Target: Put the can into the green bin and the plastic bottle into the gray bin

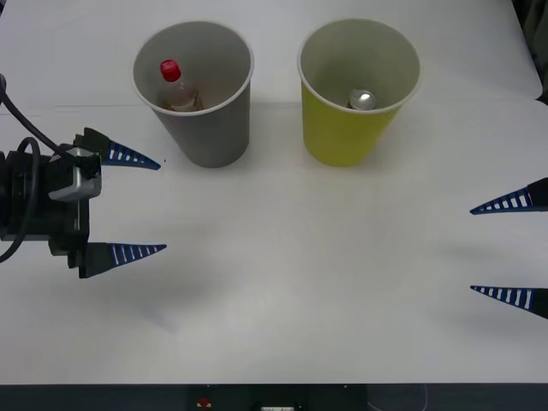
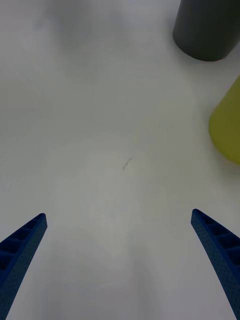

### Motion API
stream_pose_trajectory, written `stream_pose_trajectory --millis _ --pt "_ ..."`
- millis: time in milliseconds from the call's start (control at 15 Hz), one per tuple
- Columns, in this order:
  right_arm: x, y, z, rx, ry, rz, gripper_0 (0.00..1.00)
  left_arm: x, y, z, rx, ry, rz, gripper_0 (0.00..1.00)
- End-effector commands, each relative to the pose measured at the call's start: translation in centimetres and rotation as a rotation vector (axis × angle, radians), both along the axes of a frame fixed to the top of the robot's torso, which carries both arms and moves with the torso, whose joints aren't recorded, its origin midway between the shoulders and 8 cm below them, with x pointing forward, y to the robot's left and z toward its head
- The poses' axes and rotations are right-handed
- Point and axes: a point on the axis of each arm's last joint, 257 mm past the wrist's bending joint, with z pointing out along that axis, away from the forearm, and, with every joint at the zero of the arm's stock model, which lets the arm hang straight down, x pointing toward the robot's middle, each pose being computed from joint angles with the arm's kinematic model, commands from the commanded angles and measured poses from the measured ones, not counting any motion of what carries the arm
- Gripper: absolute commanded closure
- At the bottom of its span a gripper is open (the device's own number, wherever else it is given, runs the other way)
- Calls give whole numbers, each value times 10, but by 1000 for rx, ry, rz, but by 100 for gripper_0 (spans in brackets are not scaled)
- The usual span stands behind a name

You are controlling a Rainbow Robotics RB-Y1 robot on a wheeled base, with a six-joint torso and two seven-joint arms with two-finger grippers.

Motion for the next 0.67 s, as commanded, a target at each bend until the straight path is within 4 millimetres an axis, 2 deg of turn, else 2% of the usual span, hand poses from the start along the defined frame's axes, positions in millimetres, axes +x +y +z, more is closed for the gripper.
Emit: stream_pose_trajectory --millis 67,400,667 --pt "0 0 0 0 0 0 0 -13 24 -17 33 22 15 0" --pt "0 0 0 0 0 0 0 -28 55 -37 46 68 30 0" --pt "0 0 0 0 0 0 0 -26 78 -45 44 86 17 0"
